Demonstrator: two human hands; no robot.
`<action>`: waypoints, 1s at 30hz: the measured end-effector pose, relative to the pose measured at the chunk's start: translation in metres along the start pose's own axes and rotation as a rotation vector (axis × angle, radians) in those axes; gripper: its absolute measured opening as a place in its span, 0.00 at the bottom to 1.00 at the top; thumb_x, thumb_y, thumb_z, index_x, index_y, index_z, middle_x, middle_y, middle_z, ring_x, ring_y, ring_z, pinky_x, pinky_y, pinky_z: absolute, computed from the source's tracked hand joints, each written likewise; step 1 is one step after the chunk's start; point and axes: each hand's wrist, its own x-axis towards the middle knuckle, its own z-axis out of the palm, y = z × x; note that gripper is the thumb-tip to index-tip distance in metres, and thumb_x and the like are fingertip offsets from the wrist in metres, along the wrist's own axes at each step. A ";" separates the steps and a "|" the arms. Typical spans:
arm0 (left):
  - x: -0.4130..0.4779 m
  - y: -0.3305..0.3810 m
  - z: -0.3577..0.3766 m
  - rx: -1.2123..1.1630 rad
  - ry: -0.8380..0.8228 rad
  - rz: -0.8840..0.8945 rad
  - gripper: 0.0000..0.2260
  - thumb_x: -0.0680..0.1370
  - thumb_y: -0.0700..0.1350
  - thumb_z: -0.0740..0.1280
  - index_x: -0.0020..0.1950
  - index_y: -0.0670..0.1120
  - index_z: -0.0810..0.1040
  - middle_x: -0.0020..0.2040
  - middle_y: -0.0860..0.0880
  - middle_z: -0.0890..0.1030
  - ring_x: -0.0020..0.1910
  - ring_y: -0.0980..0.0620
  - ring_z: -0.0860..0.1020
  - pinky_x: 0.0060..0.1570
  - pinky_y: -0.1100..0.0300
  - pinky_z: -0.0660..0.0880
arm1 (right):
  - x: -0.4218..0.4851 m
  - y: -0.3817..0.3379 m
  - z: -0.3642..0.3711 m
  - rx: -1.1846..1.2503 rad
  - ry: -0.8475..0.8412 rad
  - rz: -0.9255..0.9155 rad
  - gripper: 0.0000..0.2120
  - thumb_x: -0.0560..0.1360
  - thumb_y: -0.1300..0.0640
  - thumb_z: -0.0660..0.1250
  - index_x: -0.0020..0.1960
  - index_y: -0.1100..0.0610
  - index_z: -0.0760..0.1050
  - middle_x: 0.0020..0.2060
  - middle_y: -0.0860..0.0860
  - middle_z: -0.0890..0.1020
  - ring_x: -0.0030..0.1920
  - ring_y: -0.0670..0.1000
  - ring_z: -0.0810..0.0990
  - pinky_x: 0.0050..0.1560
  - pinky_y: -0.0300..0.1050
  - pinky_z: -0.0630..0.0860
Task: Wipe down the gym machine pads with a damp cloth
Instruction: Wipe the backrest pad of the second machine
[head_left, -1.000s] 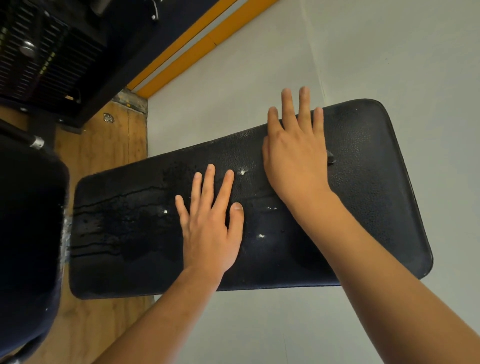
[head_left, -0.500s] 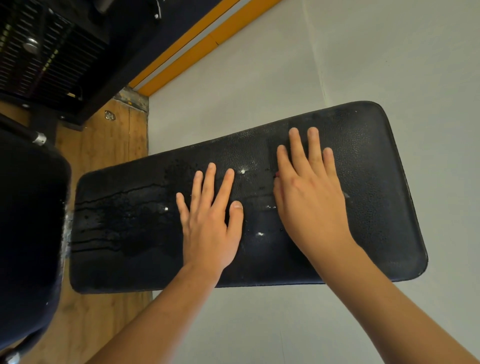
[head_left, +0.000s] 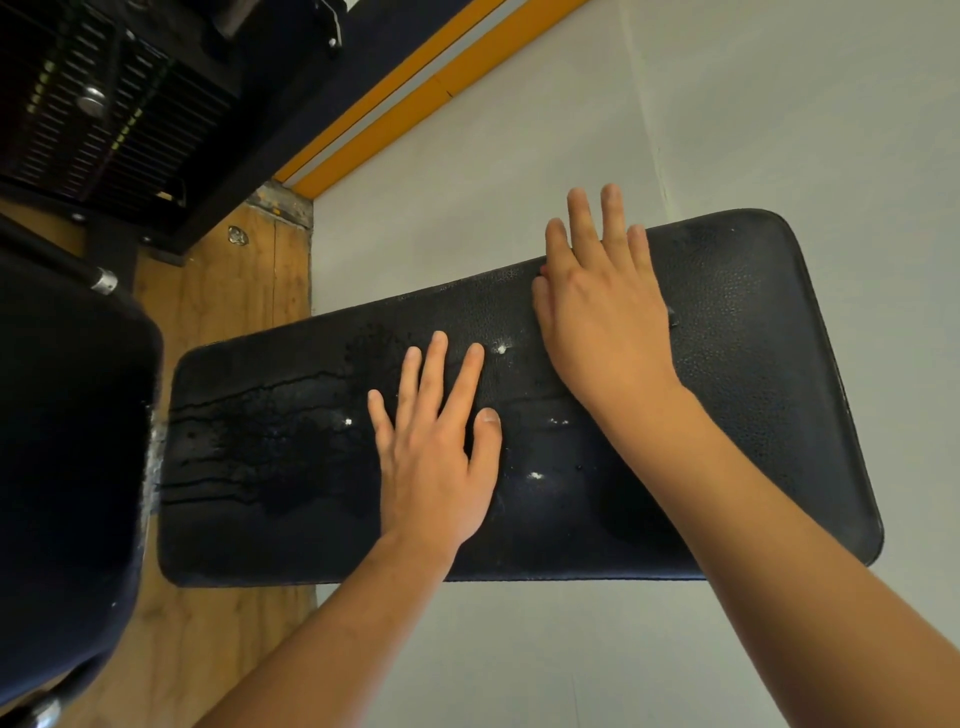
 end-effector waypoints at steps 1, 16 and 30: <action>0.000 0.000 0.000 0.000 0.001 0.001 0.26 0.84 0.56 0.48 0.83 0.60 0.55 0.84 0.55 0.50 0.83 0.54 0.43 0.79 0.36 0.44 | -0.004 0.002 -0.003 0.028 -0.015 -0.009 0.26 0.87 0.50 0.52 0.81 0.60 0.57 0.83 0.58 0.50 0.83 0.60 0.42 0.81 0.58 0.45; 0.014 0.018 -0.023 -0.232 -0.056 0.019 0.26 0.84 0.59 0.45 0.83 0.60 0.49 0.84 0.59 0.49 0.82 0.60 0.44 0.81 0.42 0.42 | -0.044 0.026 -0.026 0.096 -0.165 -0.197 0.40 0.79 0.28 0.47 0.83 0.51 0.54 0.84 0.51 0.47 0.83 0.55 0.41 0.79 0.63 0.36; 0.040 0.043 -0.028 -0.301 -0.093 0.041 0.24 0.85 0.58 0.57 0.81 0.58 0.60 0.83 0.56 0.57 0.82 0.55 0.50 0.78 0.50 0.45 | -0.077 0.070 -0.017 -0.058 -0.062 -0.218 0.30 0.83 0.43 0.50 0.81 0.55 0.62 0.82 0.52 0.60 0.82 0.55 0.54 0.80 0.63 0.46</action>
